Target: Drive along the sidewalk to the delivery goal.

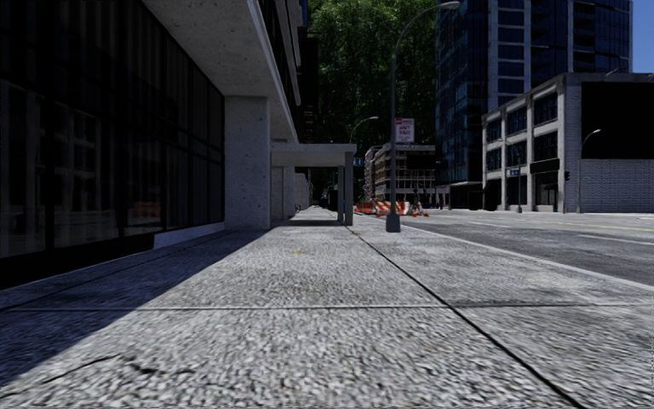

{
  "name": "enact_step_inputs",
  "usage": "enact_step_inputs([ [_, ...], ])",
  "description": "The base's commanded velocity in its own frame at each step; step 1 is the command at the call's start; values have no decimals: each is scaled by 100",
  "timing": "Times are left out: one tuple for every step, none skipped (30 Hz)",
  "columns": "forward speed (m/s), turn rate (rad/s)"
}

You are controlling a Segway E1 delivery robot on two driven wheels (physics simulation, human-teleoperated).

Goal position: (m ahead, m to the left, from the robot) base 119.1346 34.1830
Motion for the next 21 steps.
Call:
enact_step_inputs([
  [200, 0],
  [200, 0],
  [200, 0],
  [200, 0],
  [200, 0],
  [200, 0],
  [200, 0],
  [200, 0],
  [200, 0],
  [200, 0],
  [200, 0],
  [200, 0],
  [200, 0],
  [200, 0],
  [200, 0],
  [200, 0],
  [200, 0],
  [200, 0],
  [200, 0],
  [200, 0],
  [200, 0],
])
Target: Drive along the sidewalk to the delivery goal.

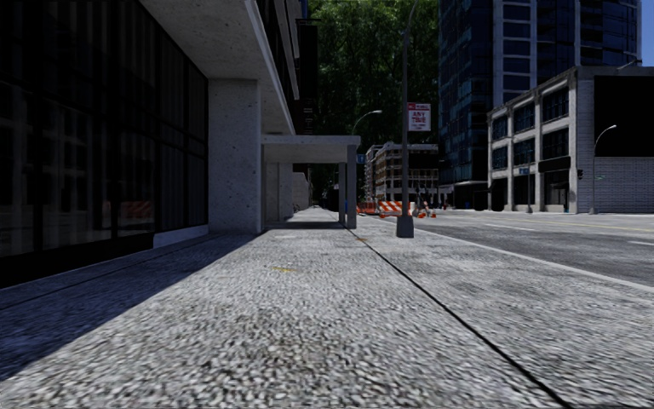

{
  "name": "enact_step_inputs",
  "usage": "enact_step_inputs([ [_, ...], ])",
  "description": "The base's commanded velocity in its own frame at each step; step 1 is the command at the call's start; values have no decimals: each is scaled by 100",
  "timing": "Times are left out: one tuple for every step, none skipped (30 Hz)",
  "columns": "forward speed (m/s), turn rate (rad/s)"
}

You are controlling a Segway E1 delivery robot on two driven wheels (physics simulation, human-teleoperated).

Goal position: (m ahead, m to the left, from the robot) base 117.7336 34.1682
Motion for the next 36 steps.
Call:
enact_step_inputs([
  [200, 0],
  [200, 0],
  [200, 0],
  [200, 0],
  [200, 0],
  [200, 0],
  [200, 0],
  [200, 0],
  [200, 0],
  [200, 0],
  [200, 0],
  [200, 0],
  [200, 0],
  [200, 0],
  [200, 0],
  [200, 0],
  [200, 0],
  [200, 0],
  [200, 0],
  [200, 0],
  [200, 0],
  [200, 0],
  [200, 0],
  [200, 0],
  [200, 0],
  [200, 0],
  [200, 0],
  [200, 0],
  [200, 0],
  [200, 0],
  [200, 0],
  [200, 0],
  [200, 0],
  [200, 0],
  [200, 0],
  [200, 0],
])
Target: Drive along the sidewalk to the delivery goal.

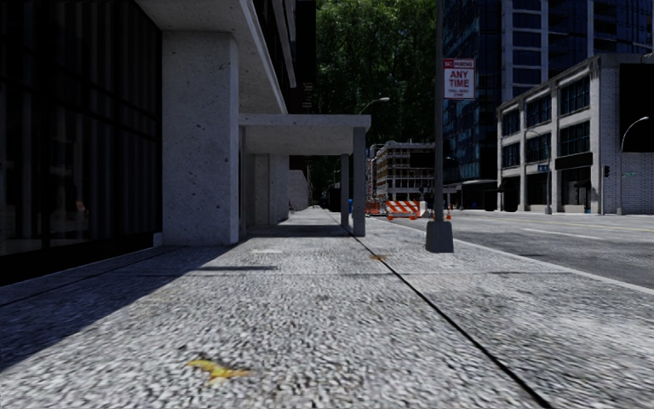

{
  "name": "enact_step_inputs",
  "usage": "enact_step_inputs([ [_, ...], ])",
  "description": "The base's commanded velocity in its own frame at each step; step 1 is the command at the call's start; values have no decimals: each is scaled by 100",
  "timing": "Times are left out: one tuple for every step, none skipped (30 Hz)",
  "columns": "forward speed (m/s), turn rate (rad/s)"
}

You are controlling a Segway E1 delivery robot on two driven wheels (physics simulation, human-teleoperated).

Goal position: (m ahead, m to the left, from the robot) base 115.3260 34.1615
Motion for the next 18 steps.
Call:
enact_step_inputs([
  [200, 0],
  [200, 0],
  [200, 0],
  [200, 0],
  [200, 0],
  [200, 0],
  [200, 0],
  [200, 0],
  [200, 0],
  [200, 0],
  [200, 0],
  [200, 0],
  [200, 0],
  [200, 0],
  [200, 0],
  [200, 0],
  [200, 0],
  [200, 0],
])
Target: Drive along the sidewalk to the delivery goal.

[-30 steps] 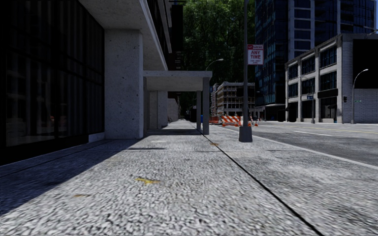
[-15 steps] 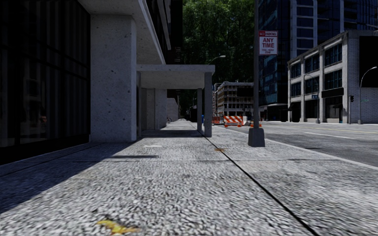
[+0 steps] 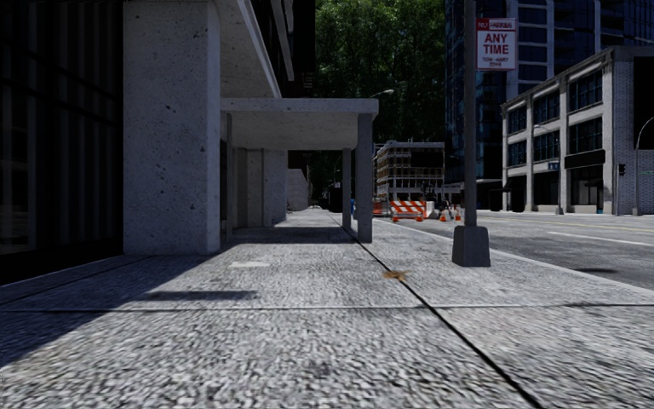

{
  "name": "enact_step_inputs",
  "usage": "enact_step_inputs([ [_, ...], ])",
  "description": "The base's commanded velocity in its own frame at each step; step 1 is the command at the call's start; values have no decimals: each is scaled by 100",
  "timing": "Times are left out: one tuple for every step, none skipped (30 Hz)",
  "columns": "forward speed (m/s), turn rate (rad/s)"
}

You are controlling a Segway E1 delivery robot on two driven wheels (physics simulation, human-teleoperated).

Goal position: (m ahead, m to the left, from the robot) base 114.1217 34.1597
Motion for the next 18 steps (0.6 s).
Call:
enact_step_inputs([
  [200, 0],
  [200, 0],
  [200, 0],
  [200, 0],
  [200, 0],
  [200, 0],
  [200, 0],
  [200, 0],
  [200, 0],
  [200, 0],
  [200, 0],
  [200, 0],
  [200, 0],
  [200, 0],
  [200, 0],
  [200, 0],
  [200, 0],
  [200, 0],
])
